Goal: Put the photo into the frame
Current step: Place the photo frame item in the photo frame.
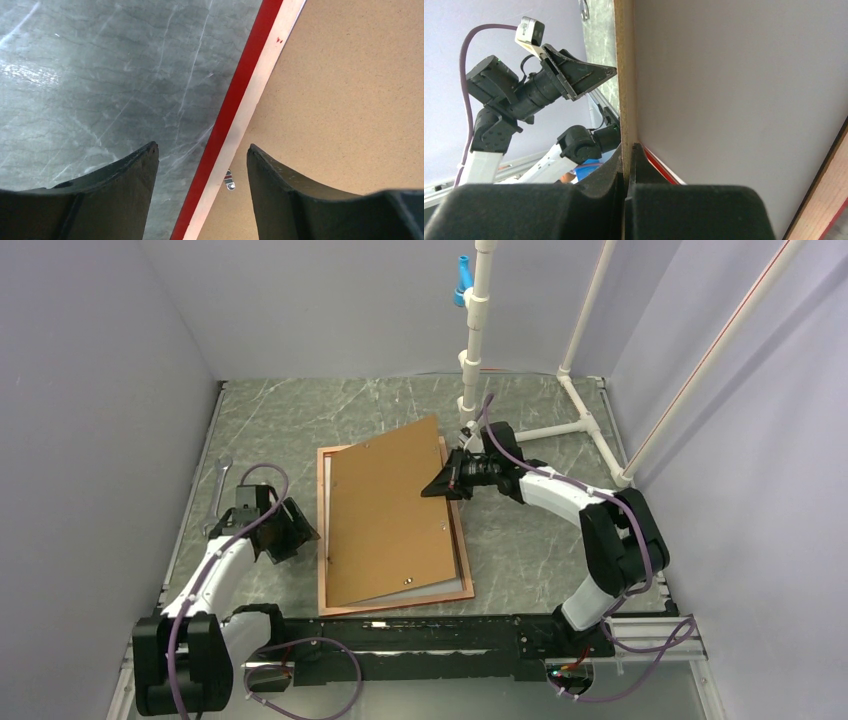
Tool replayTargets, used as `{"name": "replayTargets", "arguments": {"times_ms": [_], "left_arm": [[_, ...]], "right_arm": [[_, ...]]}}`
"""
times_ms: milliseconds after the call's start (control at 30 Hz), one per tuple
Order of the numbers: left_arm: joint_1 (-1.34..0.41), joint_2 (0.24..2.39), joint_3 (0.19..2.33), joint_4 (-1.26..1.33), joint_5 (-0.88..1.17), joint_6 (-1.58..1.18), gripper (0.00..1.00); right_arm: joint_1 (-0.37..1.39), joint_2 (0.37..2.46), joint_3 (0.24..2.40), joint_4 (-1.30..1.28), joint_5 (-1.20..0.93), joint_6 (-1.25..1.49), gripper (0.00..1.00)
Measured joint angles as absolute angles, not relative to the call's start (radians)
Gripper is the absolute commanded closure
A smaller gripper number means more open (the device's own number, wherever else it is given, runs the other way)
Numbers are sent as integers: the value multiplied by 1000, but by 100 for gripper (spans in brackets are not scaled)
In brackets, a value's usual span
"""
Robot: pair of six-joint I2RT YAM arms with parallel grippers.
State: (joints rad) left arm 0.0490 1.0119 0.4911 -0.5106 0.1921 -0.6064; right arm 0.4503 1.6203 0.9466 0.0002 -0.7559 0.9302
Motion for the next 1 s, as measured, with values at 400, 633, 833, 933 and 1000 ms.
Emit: {"name": "replayTargets", "arguments": {"times_ms": [400, 633, 833, 933, 1000], "left_arm": [[49, 1084, 488, -471, 230, -586, 35], [49, 1097, 488, -467, 248, -583, 35], [49, 1093, 488, -468, 265, -583, 34], [49, 1066, 487, -468, 274, -584, 34], [49, 1028, 482, -469, 287, -587, 33]], "right_arm": [[455, 1694, 1021, -60, -768, 847, 100], [473, 1734, 1068, -94, -767, 809, 98], [490, 1738, 1074, -125, -732, 784, 67], [500, 1741, 1071, -174, -682, 754, 55], [509, 1747, 1071, -199, -653, 735, 48]]}}
